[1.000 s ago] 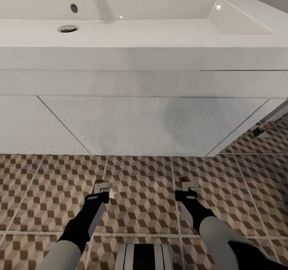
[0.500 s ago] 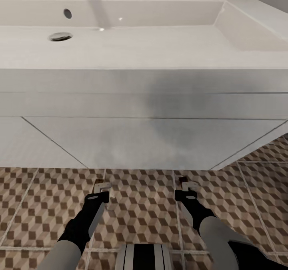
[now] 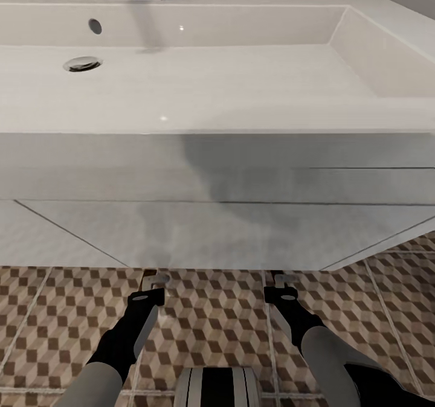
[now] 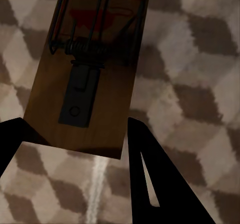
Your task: Take the four mousetraps from the cabinet in the bathroom and place them on the bathroom floor. Make sure all four end up on the same floor surface, and ensure that at least two of them are either under or directly next to the same bathroom sink.
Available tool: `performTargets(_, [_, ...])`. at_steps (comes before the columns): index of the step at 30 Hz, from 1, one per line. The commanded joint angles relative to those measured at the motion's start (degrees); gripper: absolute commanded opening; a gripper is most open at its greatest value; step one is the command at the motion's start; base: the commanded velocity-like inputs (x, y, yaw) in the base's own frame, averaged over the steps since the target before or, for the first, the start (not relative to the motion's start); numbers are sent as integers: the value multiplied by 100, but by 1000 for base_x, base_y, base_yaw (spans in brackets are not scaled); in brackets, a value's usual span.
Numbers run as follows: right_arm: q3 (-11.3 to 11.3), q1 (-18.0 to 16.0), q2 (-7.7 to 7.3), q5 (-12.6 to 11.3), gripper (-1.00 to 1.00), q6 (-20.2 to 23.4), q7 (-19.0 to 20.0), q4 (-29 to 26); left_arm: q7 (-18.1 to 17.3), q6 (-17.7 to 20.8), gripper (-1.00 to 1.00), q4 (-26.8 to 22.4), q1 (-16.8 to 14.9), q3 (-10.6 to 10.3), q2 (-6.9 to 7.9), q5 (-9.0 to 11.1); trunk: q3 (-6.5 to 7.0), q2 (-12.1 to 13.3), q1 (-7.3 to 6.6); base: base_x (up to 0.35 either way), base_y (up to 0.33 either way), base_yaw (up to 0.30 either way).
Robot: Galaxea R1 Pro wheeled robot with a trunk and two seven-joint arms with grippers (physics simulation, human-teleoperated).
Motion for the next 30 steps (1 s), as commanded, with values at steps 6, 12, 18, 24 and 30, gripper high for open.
performTargets(6, [-43, 0, 25, 53, -100, 35, -38, -12, 41, 16, -100, -8, -1, -21, 4, 40, -3, -1, -1, 2, 0, -145])
performTargets(12, [-39, 0, 25, 59, -100, 33, -46, -19, 41, 8, -100, -8, -1, -21, 4, 40, -3, -1, -1, 0, 0, -76])
performTargets(18, [-32, 0, 17, 62, -100, 28, -42, -21, 41, 5, -100, -6, -1, -21, 6, 40, -3, -1, -1, 0, 0, -11])
performTargets(24, [-14, 0, 22, 62, -100, 25, -39, -21, 41, -1, -100, 0, -1, -21, 16, 33, -3, -1, -1, 71, 0, -1])
performTargets(30, [-10, 0, 17, 62, -100, 24, -37, -21, 41, -3, -100, -15, -1, -19, 21, 31, -3, -1, -1, 145, 0, 0])
